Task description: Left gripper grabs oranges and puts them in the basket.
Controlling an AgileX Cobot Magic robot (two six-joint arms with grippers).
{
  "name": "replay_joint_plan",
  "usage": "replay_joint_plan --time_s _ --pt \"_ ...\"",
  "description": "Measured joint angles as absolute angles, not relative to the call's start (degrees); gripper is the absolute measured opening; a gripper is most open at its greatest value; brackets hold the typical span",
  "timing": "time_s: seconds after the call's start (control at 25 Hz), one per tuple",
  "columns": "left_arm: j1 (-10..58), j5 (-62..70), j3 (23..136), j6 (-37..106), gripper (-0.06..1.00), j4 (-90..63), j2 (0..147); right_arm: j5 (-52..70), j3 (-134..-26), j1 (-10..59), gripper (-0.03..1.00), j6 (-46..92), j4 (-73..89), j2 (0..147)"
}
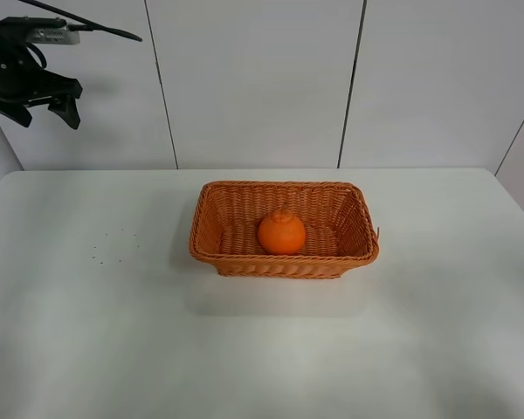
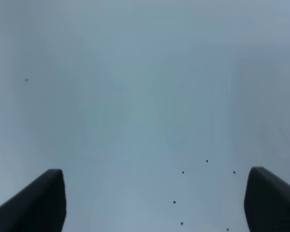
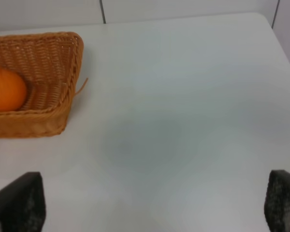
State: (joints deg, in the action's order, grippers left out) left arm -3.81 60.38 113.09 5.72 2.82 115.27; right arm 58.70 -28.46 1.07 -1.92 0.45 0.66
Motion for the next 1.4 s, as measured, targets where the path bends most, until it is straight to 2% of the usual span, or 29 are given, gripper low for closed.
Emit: replay_joint_plan --time_s 0.28,0.84,1.4 --pt "-3.8 54.8 101.0 5.8 0.85 4.0 102.8 58.7 -28.5 1.1 0.69 -1.9 0.4 0.7" --pt "-3.8 42.4 68.5 4.7 0.85 6.9 66.0 58.7 -28.5 1.1 0.69 -1.9 0.4 0.7" --pt "-3.8 45.0 47.0 -2.7 0.85 7.1 34.9 58.7 -28.5 1.1 0.69 -1.9 0.4 0.7"
